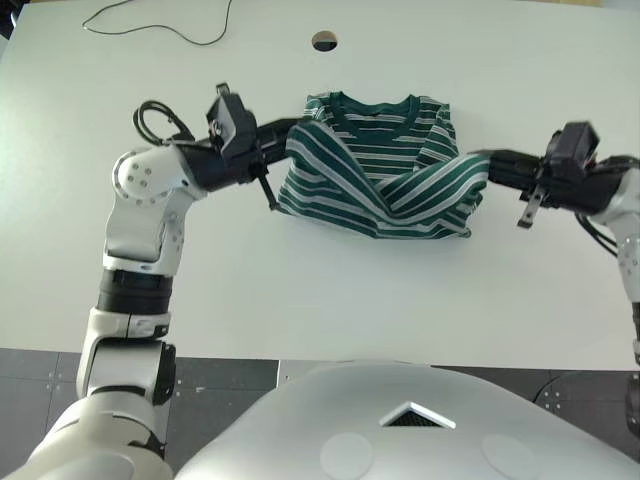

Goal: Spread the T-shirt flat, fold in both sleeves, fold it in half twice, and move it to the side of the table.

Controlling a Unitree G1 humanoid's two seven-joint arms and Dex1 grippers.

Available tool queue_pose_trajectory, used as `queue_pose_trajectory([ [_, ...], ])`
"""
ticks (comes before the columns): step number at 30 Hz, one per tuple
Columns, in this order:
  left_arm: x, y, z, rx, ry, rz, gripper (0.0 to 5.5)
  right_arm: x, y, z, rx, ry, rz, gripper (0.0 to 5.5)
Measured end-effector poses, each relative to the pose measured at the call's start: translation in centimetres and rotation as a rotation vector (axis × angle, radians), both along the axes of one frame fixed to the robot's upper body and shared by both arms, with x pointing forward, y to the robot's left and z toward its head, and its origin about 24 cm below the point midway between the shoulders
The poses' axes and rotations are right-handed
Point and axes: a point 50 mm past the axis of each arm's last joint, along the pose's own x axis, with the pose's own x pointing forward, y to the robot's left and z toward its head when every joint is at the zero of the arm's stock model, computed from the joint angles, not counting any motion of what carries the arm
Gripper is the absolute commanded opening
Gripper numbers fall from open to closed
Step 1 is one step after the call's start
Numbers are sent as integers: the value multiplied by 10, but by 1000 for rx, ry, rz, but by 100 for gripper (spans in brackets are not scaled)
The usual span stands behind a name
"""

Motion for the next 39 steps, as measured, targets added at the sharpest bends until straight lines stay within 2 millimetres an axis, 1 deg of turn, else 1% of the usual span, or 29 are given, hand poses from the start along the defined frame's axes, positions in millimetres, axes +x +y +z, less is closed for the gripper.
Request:
queue_pose_trajectory([
  [2,16,-4,-5,-1,23,63,13,16,-5,-3,6,45,-77,10],
  [5,40,-8,-16,9,86,174,13,37,-11,-11,26,116,-198,10],
  [8,55,-6,-29,52,147,268,13,50,-11,-16,25,147,-261,10],
  [10,61,-6,-39,81,185,317,13,56,-10,-19,15,161,-287,10],
  [13,70,-7,-55,128,249,415,13,72,-10,-32,-9,211,-370,10],
  [17,74,-3,-67,177,284,484,13,81,-10,-43,-21,248,-416,10],
  [18,74,-3,-69,190,292,498,35,83,-9,-46,-23,258,-421,10],
  [21,75,-4,-76,203,314,531,80,87,-10,-58,-41,291,-461,66],
  [24,76,-6,-79,210,315,537,120,86,-12,-68,-43,315,-487,112],
  [27,76,-7,-81,194,326,554,150,87,-14,-69,-1,331,-523,152],
  [28,76,-7,-81,182,334,560,151,89,-12,-69,26,335,-531,160],
  [29,76,-7,-81,168,339,565,151,90,-11,-68,58,340,-537,160],
  [32,83,-9,-71,68,357,584,151,97,-12,-60,236,362,-604,160],
  [35,91,-8,-61,-39,406,625,151,105,-20,-53,373,383,-749,160],
  [37,95,-4,-59,-77,443,702,151,106,-25,-55,385,390,-836,160],
  [39,96,7,-62,-99,476,818,151,105,-31,-61,342,381,-923,160],
])
